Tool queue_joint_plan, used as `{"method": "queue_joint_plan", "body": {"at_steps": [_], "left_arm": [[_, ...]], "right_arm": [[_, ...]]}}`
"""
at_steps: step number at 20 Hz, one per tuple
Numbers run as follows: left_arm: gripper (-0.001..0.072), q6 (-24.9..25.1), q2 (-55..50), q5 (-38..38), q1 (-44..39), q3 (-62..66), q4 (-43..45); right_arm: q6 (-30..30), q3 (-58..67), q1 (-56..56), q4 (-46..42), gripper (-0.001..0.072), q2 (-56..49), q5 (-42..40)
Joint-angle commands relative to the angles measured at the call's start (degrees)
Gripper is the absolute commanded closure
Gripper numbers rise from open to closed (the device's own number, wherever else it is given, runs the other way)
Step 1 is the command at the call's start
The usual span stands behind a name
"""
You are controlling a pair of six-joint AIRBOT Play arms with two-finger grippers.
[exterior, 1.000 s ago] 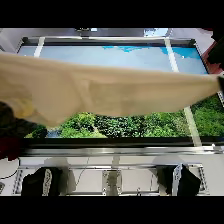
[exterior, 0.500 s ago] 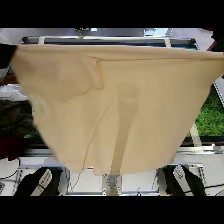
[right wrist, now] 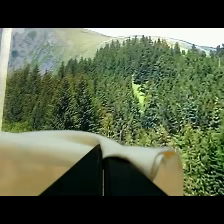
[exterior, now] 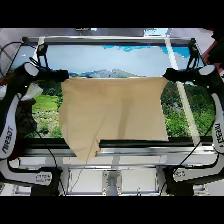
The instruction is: Fold the shirts.
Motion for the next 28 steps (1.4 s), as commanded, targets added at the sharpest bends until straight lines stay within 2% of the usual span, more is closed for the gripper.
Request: {"method": "queue_joint_plan", "body": {"at_steps": [1,3,5,8,10,13,16,17,18,19,20,24,26,28], "left_arm": [[0.0695,-1.8,-4.4,2.6,-1.1,0.0,3.3],[0.0695,-1.1,-4.3,-2.7,-1.2,0.0,3.3],[0.0695,1.8,-4.2,-9.6,-1.7,0.0,4.2],[0.0695,1.7,-4.2,-15.0,-2.4,-1.9,6.7],[0.0695,-0.5,-4.2,-14.2,-2.4,-6.2,9.0],[0.0695,-4.6,-4.2,-9.0,-2.4,-13.9,13.7],[0.0691,-5.9,-4.2,-6.5,-2.4,-16.5,12.9],[0.0587,-5.7,-4.2,-6.3,-2.4,-16.5,10.9],[0.0321,-5.2,-4.2,-6.5,-2.4,-16.2,8.8],[0.0135,-3.8,-4.0,-6.9,-2.4,-15.4,6.3],[0.0129,-2.9,-3.1,-7.2,-2.4,-14.4,4.1],[0.0128,-1.7,9.4,-7.7,-2.1,-10.7,2.8],[0.0128,-2.3,19.1,-10.7,-1.2,-10.8,7.5],[0.0128,-5.7,28.8,-14.8,0.5,-14.0,13.4]], "right_arm": [[1.7,0.5,1.7,-2.6,0.0690,-4.5,-5.8],[1.6,1.4,1.8,-4.7,0.0691,-4.2,-1.5],[1.2,1.4,2.1,-7.8,0.0691,-3.5,3.9],[1.3,0.3,2.3,-13.7,0.0691,-3.6,10.7],[1.3,-2.1,2.3,-13.9,0.0691,-3.6,10.6],[1.2,-6.6,3.2,-13.1,0.0690,-3.6,8.5],[1.3,-9.9,4.7,-13.3,0.0686,-4.2,8.0],[1.5,-10.6,4.8,-13.5,0.0664,-4.3,8.0],[1.8,-10.8,4.8,-13.5,0.0545,-4.3,8.8],[2.0,-10.6,4.4,-13.4,0.0408,-4.0,10.0],[2.0,-10.3,4.1,-13.6,0.0379,-3.4,11.5],[2.0,-5.7,1.2,-16.9,0.0379,3.2,20.1],[2.9,-5.3,-1.1,-19.6,0.0379,8.5,20.0],[3.5,-5.3,-3.7,-20.3,0.0379,12.5,19.5]]}}
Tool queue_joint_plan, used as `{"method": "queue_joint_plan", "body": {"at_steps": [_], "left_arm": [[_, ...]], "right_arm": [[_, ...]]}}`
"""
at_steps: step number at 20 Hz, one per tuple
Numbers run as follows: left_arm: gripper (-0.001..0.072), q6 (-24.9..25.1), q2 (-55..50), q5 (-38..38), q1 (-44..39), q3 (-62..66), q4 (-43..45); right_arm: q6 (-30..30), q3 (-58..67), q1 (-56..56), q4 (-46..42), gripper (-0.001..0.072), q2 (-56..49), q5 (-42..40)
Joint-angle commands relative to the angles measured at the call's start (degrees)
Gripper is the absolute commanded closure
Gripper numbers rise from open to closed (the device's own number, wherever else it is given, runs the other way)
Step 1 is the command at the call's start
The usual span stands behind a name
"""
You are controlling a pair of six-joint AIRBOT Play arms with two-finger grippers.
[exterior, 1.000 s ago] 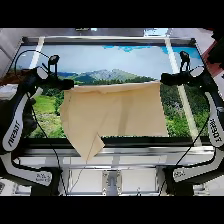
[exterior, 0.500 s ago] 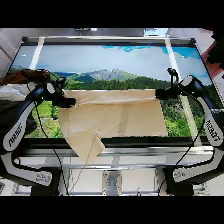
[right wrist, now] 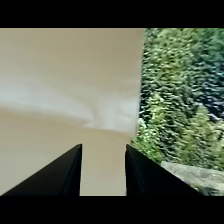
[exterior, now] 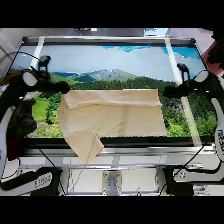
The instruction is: Fold the shirts.
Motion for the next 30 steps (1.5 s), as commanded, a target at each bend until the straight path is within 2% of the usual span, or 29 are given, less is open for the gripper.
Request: {"method": "queue_joint_plan", "body": {"at_steps": [1,5,8,12,19,24,25,26,28,29,30], "left_arm": [[0.0128,-5.0,16.5,-5.8,2.5,-5.5,8.1],[0.0128,-16.7,35.1,-10.7,4.6,-29.1,6.3],[0.0128,-20.9,46.1,-10.6,4.6,-46.0,-6.3],[0.0129,-21.4,47.6,-9.1,4.6,-57.4,-15.0],[0.0129,-22.0,47.1,-2.6,4.6,-63.3,-16.4],[0.0131,-19.6,42.6,0.6,4.6,-63.4,-18.3],[0.0170,-19.6,42.0,1.1,4.6,-63.4,-18.8],[0.0281,-19.0,41.7,1.4,4.6,-63.4,-19.9],[0.0631,-17.0,41.7,1.7,4.6,-63.3,-22.9],[0.0692,-15.5,41.8,1.9,4.6,-63.1,-24.2],[0.0692,-15.1,41.8,2.3,4.6,-62.9,-24.9]], "right_arm": [[0.9,0.7,-4.0,-2.1,0.0379,6.4,1.3],[1.3,0.0,-5.2,3.2,0.0379,6.9,1.5],[-0.9,-1.4,-5.2,8.4,0.0379,6.9,1.3],[-0.9,-1.6,-5.2,8.9,0.0379,6.9,1.9],[-1.0,-1.6,-5.2,10.5,0.0379,6.9,2.3],[-1.0,-1.6,-5.2,11.8,0.0379,6.9,2.3],[-1.0,-1.6,-5.2,12.1,0.0379,6.9,2.3],[-1.0,-1.6,-5.2,12.2,0.0379,6.9,2.3],[-1.0,-1.6,-5.2,12.1,0.0380,6.9,2.8],[-0.9,-1.6,-5.2,12.0,0.0380,6.9,3.5],[-0.9,-1.6,-5.2,11.3,0.0380,6.9,4.8]]}}
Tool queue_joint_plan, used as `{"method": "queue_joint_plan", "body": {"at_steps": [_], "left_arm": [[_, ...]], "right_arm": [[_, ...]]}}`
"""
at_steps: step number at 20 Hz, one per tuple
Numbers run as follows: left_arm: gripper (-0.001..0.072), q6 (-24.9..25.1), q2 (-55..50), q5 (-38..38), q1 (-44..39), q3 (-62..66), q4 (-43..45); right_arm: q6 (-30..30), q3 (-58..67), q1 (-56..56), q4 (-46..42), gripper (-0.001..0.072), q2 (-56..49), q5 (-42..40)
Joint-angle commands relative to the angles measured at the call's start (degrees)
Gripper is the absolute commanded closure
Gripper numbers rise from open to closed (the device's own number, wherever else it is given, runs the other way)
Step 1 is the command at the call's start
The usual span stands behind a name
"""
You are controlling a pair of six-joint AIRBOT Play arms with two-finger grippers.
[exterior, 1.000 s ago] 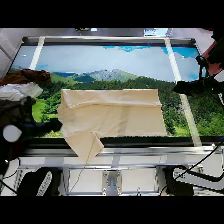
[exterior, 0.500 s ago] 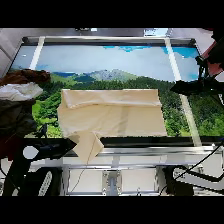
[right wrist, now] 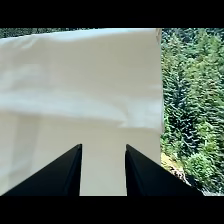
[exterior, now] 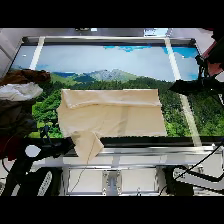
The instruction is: Fold the shirts.
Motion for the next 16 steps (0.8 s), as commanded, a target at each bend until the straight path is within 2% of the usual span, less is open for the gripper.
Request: {"method": "queue_joint_plan", "body": {"at_steps": [1,3,4,6,9,11,12,16], "left_arm": [[0.0692,2.6,-0.4,1.7,0.0,0.5,-3.6],[0.0692,2.7,-0.4,1.6,0.0,1.0,-3.6],[0.0692,2.8,-0.4,1.3,0.0,1.2,-3.6],[0.0692,4.1,-0.4,1.1,0.0,1.4,-3.6],[0.0692,4.2,-0.4,1.0,0.0,1.4,-3.6],[0.0692,4.2,-0.4,1.0,0.0,1.4,-3.6],[0.0692,4.2,-0.4,1.0,0.0,1.4,-3.6],[0.0692,4.2,-0.4,1.0,0.0,1.4,-3.6]], "right_arm": [[0.6,-0.1,0.0,-2.8,0.0380,0.0,3.7],[6.6,-3.0,-0.7,-9.7,0.0379,0.0,7.6],[7.8,-6.2,-1.9,-10.2,0.0379,0.0,10.3],[7.8,-15.8,-5.9,-6.8,0.0379,0.1,15.1],[5.8,-29.7,-11.4,1.5,0.0355,0.5,16.9],[3.7,-36.2,-12.8,5.0,0.0335,0.7,16.1],[2.9,-38.7,-13.0,5.7,0.0294,0.7,14.5],[2.6,-43.6,-13.0,8.2,0.0294,0.7,4.7]]}}
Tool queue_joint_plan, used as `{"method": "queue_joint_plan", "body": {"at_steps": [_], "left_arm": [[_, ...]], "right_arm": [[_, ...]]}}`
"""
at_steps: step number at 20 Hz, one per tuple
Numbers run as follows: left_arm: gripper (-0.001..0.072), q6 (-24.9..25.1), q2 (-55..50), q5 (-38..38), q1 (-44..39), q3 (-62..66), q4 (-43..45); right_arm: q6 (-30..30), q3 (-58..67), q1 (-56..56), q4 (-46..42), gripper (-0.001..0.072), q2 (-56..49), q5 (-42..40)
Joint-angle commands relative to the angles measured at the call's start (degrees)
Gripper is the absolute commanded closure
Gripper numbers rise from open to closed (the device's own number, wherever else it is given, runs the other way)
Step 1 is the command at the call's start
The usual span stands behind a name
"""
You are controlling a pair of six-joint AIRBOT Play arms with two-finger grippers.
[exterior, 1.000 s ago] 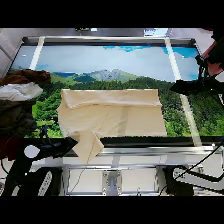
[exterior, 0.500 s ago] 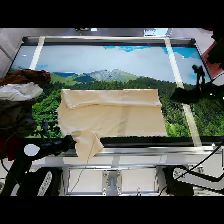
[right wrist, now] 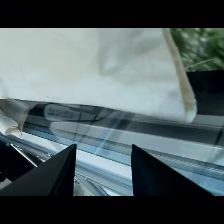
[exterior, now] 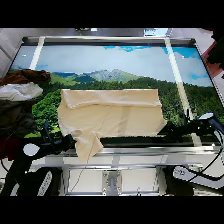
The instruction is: Fold the shirts.
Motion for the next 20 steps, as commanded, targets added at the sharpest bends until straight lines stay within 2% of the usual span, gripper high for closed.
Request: {"method": "queue_joint_plan", "body": {"at_steps": [1,8,12,14,18,20], "left_arm": [[0.0692,0.1,0.0,0.0,0.0,0.1,0.0],[0.0692,0.1,0.0,0.0,0.0,0.1,0.0],[0.0692,0.1,0.0,0.0,0.0,0.1,0.0],[0.0692,0.1,0.0,0.4,0.0,0.1,-0.1],[0.0693,1.9,0.0,0.3,0.0,6.2,0.2],[0.0693,2.7,0.0,-1.2,0.0,13.5,2.6]], "right_arm": [[-0.9,-4.8,-0.7,3.8,0.0294,0.0,-7.3],[2.5,-4.8,-0.7,4.3,0.0306,0.0,-15.0],[2.9,-4.8,-0.7,4.4,0.0480,0.0,-17.2],[2.6,-4.8,-0.7,5.5,0.0681,0.1,-17.2],[-2.0,-4.6,-0.7,11.2,0.0687,3.5,-15.6],[-2.2,-2.6,-0.7,10.5,0.0688,8.4,-13.3]]}}
